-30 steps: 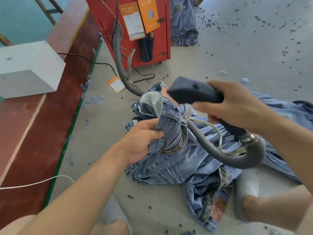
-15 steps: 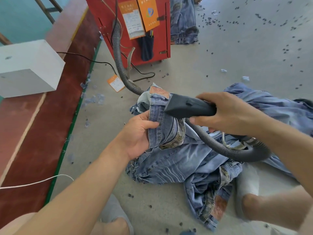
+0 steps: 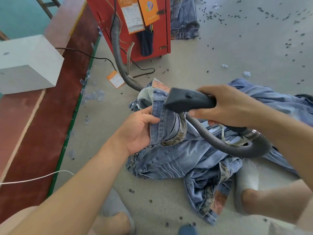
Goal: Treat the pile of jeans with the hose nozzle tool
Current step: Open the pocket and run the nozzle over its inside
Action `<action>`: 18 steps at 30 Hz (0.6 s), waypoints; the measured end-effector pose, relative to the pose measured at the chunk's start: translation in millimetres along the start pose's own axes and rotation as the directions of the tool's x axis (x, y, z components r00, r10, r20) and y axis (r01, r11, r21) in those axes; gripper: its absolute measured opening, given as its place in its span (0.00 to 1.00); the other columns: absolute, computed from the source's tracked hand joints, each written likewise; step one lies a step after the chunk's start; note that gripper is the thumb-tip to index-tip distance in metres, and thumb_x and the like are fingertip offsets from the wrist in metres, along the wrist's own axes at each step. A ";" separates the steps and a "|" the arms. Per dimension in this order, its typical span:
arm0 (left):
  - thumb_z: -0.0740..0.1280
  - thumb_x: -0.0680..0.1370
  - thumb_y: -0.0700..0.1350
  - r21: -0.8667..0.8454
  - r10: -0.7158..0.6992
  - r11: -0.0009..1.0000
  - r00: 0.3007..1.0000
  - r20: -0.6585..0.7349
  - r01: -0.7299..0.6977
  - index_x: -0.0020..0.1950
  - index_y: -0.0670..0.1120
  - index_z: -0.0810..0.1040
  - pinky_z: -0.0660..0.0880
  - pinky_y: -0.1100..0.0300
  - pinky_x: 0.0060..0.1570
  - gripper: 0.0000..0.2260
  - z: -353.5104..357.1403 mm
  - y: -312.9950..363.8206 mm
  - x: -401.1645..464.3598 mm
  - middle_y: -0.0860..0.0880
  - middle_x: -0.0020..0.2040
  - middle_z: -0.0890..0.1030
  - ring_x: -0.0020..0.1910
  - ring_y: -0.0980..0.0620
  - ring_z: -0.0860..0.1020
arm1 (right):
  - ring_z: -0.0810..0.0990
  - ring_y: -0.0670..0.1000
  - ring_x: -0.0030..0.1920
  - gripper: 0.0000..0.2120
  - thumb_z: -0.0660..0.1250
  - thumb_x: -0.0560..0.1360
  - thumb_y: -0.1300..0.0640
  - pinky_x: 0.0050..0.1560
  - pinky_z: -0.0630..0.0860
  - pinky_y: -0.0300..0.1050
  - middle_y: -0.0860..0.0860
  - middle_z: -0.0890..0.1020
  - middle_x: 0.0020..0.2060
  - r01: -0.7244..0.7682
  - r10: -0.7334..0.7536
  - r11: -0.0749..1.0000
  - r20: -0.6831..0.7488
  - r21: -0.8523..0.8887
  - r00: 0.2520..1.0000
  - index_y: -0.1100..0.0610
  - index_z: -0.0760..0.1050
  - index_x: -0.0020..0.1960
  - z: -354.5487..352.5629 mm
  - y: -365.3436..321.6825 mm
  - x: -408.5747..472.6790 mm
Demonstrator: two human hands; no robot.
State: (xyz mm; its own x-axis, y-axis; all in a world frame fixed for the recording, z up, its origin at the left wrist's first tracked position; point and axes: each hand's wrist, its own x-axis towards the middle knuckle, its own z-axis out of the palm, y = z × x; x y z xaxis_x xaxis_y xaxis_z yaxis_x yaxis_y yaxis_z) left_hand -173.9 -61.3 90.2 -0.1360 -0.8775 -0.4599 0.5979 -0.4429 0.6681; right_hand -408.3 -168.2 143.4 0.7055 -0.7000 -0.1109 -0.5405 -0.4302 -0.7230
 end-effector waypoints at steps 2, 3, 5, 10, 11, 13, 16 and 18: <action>0.57 0.77 0.32 -0.006 -0.004 1.000 1.000 -0.005 0.004 0.62 0.41 0.84 0.82 0.46 0.56 0.20 0.1 3.9 -0.3 0.38 0.61 0.83 0.58 0.40 0.83 | 0.83 0.46 0.27 0.07 0.75 0.76 0.47 0.28 0.77 0.36 0.48 0.84 0.31 -0.021 0.025 0.999 -0.120 0.030 0.992 0.47 0.78 0.48 -1.5 -2.5 1.9; 0.58 0.77 0.34 -0.007 -0.007 1.000 1.000 -0.014 0.007 0.64 0.41 0.82 0.81 0.45 0.58 0.20 0.3 5.7 -0.5 0.39 0.63 0.83 0.59 0.40 0.83 | 0.82 0.45 0.26 0.08 0.75 0.76 0.47 0.27 0.76 0.35 0.47 0.84 0.30 -0.042 0.051 0.998 -0.177 0.056 0.983 0.47 0.77 0.48 -4.7 -2.7 2.4; 0.58 0.78 0.40 -0.015 -0.015 1.000 1.000 -0.025 0.015 0.71 0.39 0.77 0.77 0.43 0.65 0.22 0.3 8.9 -0.2 0.38 0.66 0.80 0.63 0.39 0.80 | 0.82 0.47 0.26 0.09 0.75 0.76 0.46 0.26 0.76 0.37 0.49 0.84 0.29 -0.086 0.108 0.991 -0.244 0.099 0.964 0.48 0.77 0.47 -13.5 -1.1 2.3; 0.59 0.77 0.46 0.023 0.022 0.999 1.000 -0.014 -0.022 0.74 0.38 0.74 0.71 0.41 0.70 0.26 0.2 11.7 0.3 0.38 0.67 0.77 0.64 0.39 0.76 | 0.82 0.52 0.27 0.11 0.76 0.75 0.45 0.31 0.80 0.45 0.52 0.82 0.27 -0.228 0.268 0.956 -0.227 0.187 0.936 0.50 0.78 0.46 -12.9 5.4 1.1; 0.60 0.77 0.45 0.076 0.036 0.996 0.999 -0.009 -0.036 0.73 0.39 0.75 0.73 0.43 0.68 0.25 0.9 9.7 0.3 0.39 0.66 0.79 0.63 0.40 0.78 | 0.80 0.51 0.26 0.12 0.77 0.74 0.46 0.30 0.79 0.45 0.51 0.80 0.26 -0.288 0.351 0.913 -0.197 0.290 0.915 0.53 0.78 0.45 -7.7 5.9 2.0; 0.59 0.77 0.42 0.231 0.061 0.971 0.998 0.026 -0.066 0.68 0.42 0.79 0.75 0.47 0.65 0.21 7.9 3.2 -2.2 0.41 0.65 0.82 0.62 0.43 0.80 | 0.77 0.50 0.27 0.17 0.81 0.71 0.49 0.30 0.77 0.43 0.54 0.76 0.28 -0.400 0.519 0.738 -0.080 0.543 0.851 0.58 0.77 0.41 4.0 3.9 4.1; 0.59 0.74 0.38 0.618 0.122 0.773 0.990 0.077 -0.143 0.54 0.50 0.86 0.76 0.48 0.60 0.17 25.5 -11.3 -4.9 0.48 0.54 0.86 0.56 0.51 0.82 | 0.74 0.52 0.31 0.18 0.84 0.66 0.49 0.39 0.75 0.49 0.55 0.73 0.30 -0.417 0.571 0.577 0.017 0.702 0.820 0.59 0.79 0.42 22.2 -2.9 9.7; 0.61 0.71 0.39 0.756 0.094 0.641 0.991 0.096 -0.134 0.47 0.50 0.84 0.76 0.49 0.53 0.14 36.8 -22.6 -3.0 0.49 0.45 0.84 0.47 0.55 0.79 | 0.75 0.51 0.29 0.21 0.84 0.65 0.46 0.34 0.75 0.45 0.53 0.74 0.26 -0.407 0.541 0.635 -0.002 0.656 0.841 0.61 0.80 0.41 32.9 -8.4 14.8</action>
State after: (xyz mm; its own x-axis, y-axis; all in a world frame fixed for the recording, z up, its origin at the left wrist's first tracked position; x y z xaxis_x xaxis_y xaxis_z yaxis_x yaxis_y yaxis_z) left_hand -216.0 -55.4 98.0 -0.1539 -0.9290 -0.3367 -0.1958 -0.3053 0.9319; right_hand -378.3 -156.2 125.3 0.2995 -0.8229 -0.4829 -0.3299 0.3856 -0.8617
